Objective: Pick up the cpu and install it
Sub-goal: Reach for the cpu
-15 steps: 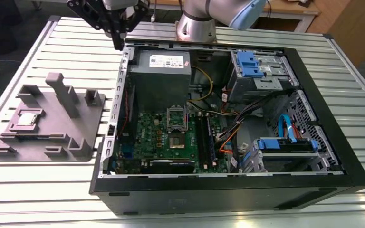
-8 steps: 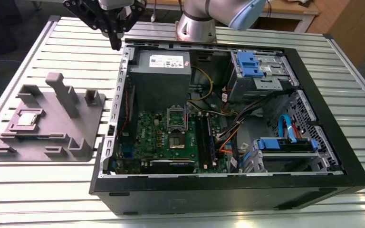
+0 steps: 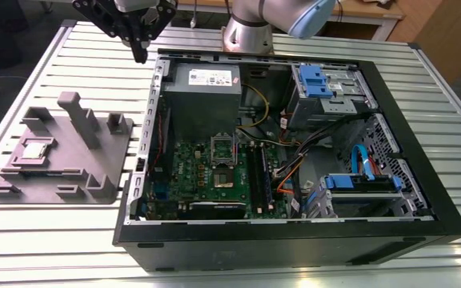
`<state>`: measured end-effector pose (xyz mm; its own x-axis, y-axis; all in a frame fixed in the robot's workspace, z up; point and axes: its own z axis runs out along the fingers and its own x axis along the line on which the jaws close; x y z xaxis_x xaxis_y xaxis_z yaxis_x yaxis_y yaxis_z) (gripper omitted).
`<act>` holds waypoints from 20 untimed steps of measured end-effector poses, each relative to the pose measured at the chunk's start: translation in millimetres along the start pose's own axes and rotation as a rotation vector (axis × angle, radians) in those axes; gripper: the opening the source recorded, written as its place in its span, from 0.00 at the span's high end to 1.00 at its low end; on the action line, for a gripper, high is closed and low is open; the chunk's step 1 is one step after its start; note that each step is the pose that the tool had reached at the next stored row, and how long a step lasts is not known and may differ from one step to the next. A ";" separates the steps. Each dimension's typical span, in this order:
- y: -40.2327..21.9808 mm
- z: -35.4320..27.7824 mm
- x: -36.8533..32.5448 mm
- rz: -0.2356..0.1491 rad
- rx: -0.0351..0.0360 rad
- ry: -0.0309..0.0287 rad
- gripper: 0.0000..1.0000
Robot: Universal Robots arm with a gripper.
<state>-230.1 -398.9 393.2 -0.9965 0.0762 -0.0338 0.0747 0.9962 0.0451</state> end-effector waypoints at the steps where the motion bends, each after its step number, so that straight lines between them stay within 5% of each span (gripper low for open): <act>1: -0.1 -0.1 1.4 0.000 0.0000 -0.0004 0.90; 20: -2.0 -0.8 25.8 0.000 -0.0007 -0.0077 0.90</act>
<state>-256.0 -399.0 393.1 -0.9962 0.0762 -0.0415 0.0743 0.9962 0.0458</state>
